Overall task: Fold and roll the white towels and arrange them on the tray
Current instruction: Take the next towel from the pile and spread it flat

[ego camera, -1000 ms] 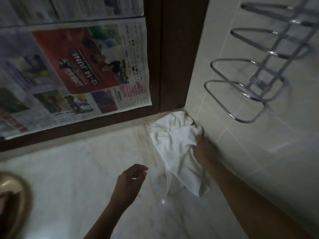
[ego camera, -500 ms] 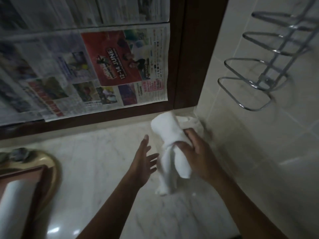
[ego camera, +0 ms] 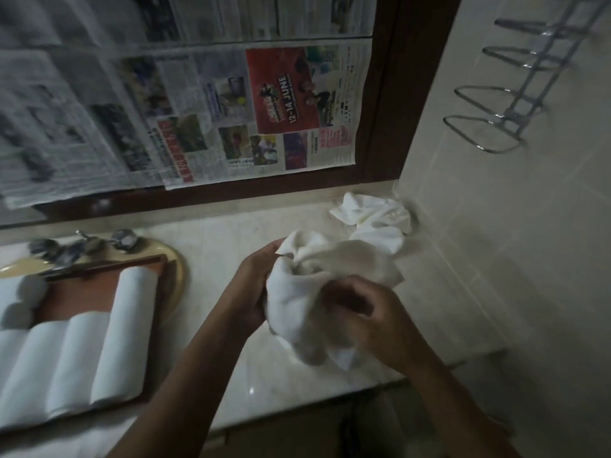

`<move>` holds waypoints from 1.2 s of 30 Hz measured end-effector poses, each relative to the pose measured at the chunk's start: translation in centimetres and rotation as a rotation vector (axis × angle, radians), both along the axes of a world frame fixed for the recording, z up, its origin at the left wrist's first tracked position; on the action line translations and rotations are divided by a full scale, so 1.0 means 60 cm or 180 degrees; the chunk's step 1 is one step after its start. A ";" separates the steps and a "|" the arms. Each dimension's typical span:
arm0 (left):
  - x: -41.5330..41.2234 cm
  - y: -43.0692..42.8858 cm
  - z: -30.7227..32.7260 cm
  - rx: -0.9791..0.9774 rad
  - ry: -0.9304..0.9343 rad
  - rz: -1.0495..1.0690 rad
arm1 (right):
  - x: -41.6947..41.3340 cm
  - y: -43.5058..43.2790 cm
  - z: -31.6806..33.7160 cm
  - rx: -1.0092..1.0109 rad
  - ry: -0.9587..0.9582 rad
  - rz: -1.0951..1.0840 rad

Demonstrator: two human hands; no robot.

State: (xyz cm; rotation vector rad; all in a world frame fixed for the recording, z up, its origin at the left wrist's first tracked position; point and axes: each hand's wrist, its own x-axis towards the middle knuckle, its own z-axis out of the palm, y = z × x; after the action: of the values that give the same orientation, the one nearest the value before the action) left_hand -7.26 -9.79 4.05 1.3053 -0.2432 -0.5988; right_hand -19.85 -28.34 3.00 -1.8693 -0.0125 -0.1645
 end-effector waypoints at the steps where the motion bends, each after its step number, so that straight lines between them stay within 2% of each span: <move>1: -0.025 0.022 0.011 -0.0313 0.0263 -0.0012 | -0.012 0.009 -0.010 0.0003 -0.0062 -0.0296; 3: -0.061 0.053 0.031 -0.0394 0.0257 -0.0052 | -0.020 0.026 -0.033 -0.0314 -0.0030 -0.0661; 6: -0.094 0.092 0.044 -0.0301 0.0189 -0.0127 | -0.011 0.063 -0.060 -0.0975 0.0340 -0.0396; 10: -0.129 0.134 0.049 -0.0106 0.0092 -0.0043 | -0.009 0.119 -0.054 -0.0711 0.0837 0.0635; 13: -0.138 0.182 0.046 -0.0147 -0.0032 0.0184 | -0.007 0.128 -0.037 -0.0686 0.0332 0.0628; 15: -0.131 0.223 0.021 0.0319 -0.0339 0.0423 | 0.003 0.122 -0.008 -0.0698 0.0138 0.0600; 18: -0.130 0.271 -0.015 0.1285 -0.0934 0.0516 | 0.019 0.122 0.036 -0.1077 0.0016 0.0726; 22: -0.165 0.241 -0.025 0.1528 -0.1292 -0.0156 | 0.027 0.159 0.069 -0.1371 0.0116 0.0967; 23: -0.173 0.224 -0.029 0.1671 -0.1459 -0.0205 | 0.029 0.169 0.073 -0.1410 0.0108 0.0955; 25: -0.179 0.199 -0.039 0.1928 -0.1772 0.0145 | 0.035 0.177 0.079 -0.1379 0.0078 0.0894; 28: -0.177 0.204 -0.036 0.1852 -0.1844 0.0779 | 0.045 0.159 0.074 -0.1714 0.0262 0.0923; 31: -0.183 0.221 -0.019 0.1355 -0.1255 0.0816 | 0.049 0.122 0.049 -0.2191 0.0576 0.0887; 33: -0.183 0.232 -0.016 0.1356 -0.1114 0.0640 | 0.043 0.106 0.030 -0.1769 0.0604 0.0919; 36: -0.175 0.235 -0.029 0.1931 -0.1312 0.0424 | 0.035 0.113 0.020 -0.0800 0.0440 0.0945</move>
State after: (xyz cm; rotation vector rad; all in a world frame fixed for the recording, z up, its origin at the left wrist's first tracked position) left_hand -17.74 4.31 2.30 2.0170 -0.3218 -0.2865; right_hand -17.73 -21.54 4.23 -2.0999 -0.2236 0.1791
